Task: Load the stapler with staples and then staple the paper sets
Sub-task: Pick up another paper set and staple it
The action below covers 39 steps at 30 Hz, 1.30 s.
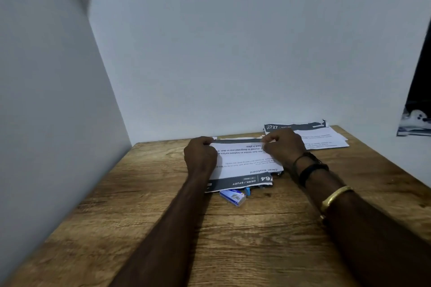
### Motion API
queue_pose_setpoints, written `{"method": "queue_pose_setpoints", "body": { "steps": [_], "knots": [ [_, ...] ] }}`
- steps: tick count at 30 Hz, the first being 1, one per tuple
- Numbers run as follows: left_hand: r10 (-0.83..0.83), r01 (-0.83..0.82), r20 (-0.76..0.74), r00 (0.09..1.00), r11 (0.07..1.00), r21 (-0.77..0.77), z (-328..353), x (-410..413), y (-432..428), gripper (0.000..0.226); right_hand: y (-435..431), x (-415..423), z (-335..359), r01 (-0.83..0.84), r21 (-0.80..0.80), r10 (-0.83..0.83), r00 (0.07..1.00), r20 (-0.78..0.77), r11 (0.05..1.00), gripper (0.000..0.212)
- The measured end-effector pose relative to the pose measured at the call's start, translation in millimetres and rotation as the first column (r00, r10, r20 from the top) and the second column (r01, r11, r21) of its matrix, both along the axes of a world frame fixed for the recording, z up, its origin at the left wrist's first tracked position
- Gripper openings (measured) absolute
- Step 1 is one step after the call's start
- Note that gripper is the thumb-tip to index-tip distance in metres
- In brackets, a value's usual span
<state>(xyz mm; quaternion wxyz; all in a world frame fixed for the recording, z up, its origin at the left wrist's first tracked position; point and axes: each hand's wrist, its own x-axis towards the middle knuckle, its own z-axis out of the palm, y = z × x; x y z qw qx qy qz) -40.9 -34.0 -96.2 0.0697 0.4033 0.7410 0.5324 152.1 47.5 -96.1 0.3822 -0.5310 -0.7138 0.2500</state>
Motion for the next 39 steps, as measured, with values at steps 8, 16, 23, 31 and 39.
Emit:
{"method": "queue_pose_setpoints", "body": {
  "steps": [8,16,23,31,39],
  "knots": [
    [-0.064,0.083,-0.171,0.983,0.991,0.102,-8,-14,4,0.014,-6,3,9,0.119,0.207,-0.121,0.993,-0.002,0.971,0.005],
    [0.120,-0.054,-0.136,0.983,0.910,0.411,1,-16,0,0.012,-25,-4,30,0.143,0.449,-0.046,0.974,-0.220,0.882,0.008],
    [0.224,-0.187,-0.036,0.974,0.884,0.429,-1,-28,-6,0.016,-29,-2,35,0.123,0.550,0.090,0.935,-0.344,0.826,0.007],
    [0.084,-0.112,0.196,0.977,0.984,0.135,-5,-22,-9,0.057,-27,-1,32,0.142,0.549,0.118,0.904,-0.410,0.824,0.009],
    [-0.313,0.114,0.413,0.855,0.891,0.439,2,-8,-9,0.056,-34,-6,35,0.171,0.589,0.130,0.892,-0.434,0.790,0.013]
  ]
}}
